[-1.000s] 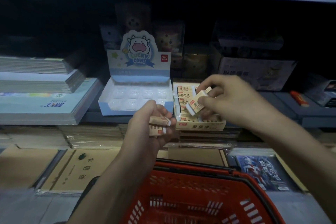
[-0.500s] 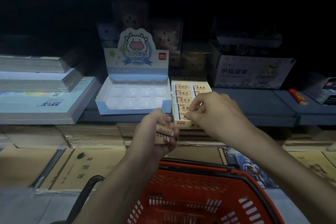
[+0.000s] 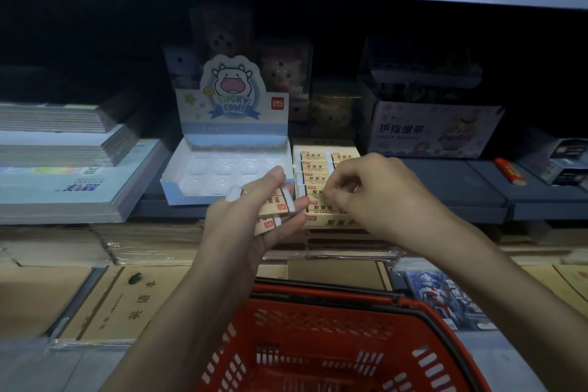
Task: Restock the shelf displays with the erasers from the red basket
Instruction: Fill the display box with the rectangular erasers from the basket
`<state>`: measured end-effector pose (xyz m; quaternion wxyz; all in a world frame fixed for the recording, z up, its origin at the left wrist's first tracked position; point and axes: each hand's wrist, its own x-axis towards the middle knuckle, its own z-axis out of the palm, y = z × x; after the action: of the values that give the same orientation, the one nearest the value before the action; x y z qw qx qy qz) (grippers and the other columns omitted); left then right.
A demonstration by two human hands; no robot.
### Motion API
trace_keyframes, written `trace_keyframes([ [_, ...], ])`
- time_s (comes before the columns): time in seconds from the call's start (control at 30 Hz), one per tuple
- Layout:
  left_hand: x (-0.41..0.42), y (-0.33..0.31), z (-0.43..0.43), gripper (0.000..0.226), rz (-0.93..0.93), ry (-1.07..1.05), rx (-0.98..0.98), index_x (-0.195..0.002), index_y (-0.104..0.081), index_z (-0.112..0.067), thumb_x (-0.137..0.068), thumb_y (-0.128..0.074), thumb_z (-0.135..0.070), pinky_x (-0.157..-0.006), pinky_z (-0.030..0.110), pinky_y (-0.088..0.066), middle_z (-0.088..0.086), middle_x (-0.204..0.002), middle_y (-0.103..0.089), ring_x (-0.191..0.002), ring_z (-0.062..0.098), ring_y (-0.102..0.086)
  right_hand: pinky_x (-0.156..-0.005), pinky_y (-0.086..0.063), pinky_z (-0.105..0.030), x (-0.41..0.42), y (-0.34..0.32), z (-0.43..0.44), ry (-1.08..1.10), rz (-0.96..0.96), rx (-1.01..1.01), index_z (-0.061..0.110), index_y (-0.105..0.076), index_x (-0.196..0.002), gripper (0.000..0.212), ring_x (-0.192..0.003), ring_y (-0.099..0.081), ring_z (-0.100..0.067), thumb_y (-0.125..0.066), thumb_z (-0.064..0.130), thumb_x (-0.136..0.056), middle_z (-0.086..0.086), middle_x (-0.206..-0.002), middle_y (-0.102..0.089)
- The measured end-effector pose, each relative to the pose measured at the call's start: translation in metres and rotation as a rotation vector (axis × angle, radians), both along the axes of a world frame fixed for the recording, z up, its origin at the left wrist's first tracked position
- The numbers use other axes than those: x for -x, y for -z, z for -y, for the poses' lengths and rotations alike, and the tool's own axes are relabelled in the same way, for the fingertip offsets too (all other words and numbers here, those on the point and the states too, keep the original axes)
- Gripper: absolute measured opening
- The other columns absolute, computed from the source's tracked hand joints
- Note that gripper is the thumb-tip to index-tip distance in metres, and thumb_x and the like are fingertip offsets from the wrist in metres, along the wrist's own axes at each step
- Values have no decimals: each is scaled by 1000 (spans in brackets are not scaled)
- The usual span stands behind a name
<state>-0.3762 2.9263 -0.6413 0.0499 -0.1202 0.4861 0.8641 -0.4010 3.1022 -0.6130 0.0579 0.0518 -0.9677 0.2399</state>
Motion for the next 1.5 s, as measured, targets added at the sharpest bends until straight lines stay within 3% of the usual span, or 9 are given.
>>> trace_keyframes([
  [0.13, -1, 1, -1, 36, -40, 38, -63, -112, -73, 6, -90, -77, -22, -82, 32, -64, 16, -100, -80, -101, 28, -78, -65, -49, -23, -4, -5, 4, -83, -72, 129, 32, -77, -86, 12, -75, -64, -4, -69, 30, -94, 12, -80, -71],
  [0.33, -4, 4, -4, 41, -46, 76, -31, -111, -78, -2, -93, -73, -39, -77, 25, -62, 18, -111, -78, -103, 22, -77, -58, -48, -17, -15, -16, 10, -219, -186, 249, 36, -75, -95, 17, -67, -64, -7, -70, 21, -90, 14, -77, -69],
  [0.6, -9, 4, -10, 37, -141, 28, 107, -110, -79, -9, -97, -67, -43, -62, 25, -59, 4, -98, -80, -78, 13, -73, -68, -42, -16, -21, -10, 21, -358, -163, 134, 40, -77, -97, 20, -84, -59, -4, -79, 51, -80, 16, -93, -61],
  [0.73, -6, 8, -12, 43, -139, -8, 186, -103, -77, -6, -98, -64, -47, -54, 29, -56, 7, -76, -72, -65, 18, -67, -67, -37, -17, -22, -9, 24, -368, -123, 129, 39, -78, -100, 18, -79, -55, -2, -80, 46, -83, 13, -90, -60],
  [0.87, -3, 10, -12, 48, -155, -23, 223, -93, -73, -2, -105, -55, -45, -49, 29, -54, 14, -79, -75, -59, 19, -68, -66, -37, -17, -22, -6, 26, -391, -69, 98, 38, -78, -107, 23, -78, -50, 0, -79, 45, -85, 13, -87, -53],
  [1.0, -3, 12, -12, 49, -175, 19, 198, -100, -73, 1, -105, -54, -43, -54, 31, -57, 16, -83, -76, -63, 19, -69, -65, -34, -14, -23, -5, 26, -391, -76, 93, 34, -75, -97, 15, -79, -49, 6, -81, 41, -85, 15, -85, -50],
  [1.17, 0, 13, -10, 42, -148, 9, 128, -100, -71, 0, -106, -54, -38, -63, 31, -63, 17, -86, -77, -73, 21, -74, -57, -36, -17, -21, -8, 20, -305, -158, 60, 31, -62, -87, 16, -71, -54, -1, -77, 36, -87, 13, -75, -57],
  [1.37, 1, 13, -8, 39, -149, -30, 123, -99, -75, -4, -106, -54, -36, -59, 25, -61, 11, -86, -80, -82, 20, -79, -63, -51, -21, -14, -15, 3, -217, -186, 113, 40, -65, -101, 20, -74, -64, -3, -78, 35, -88, 14, -81, -64],
  [1.5, 6, 17, -2, 38, -125, -23, 242, -97, -78, -11, -106, -55, -39, -51, 23, -52, 4, -76, -66, -65, 12, -66, -70, -58, -27, -12, -23, -19, -141, -178, 210, 50, -70, -110, 26, -76, -69, -2, -77, 35, -90, 14, -93, -68],
])
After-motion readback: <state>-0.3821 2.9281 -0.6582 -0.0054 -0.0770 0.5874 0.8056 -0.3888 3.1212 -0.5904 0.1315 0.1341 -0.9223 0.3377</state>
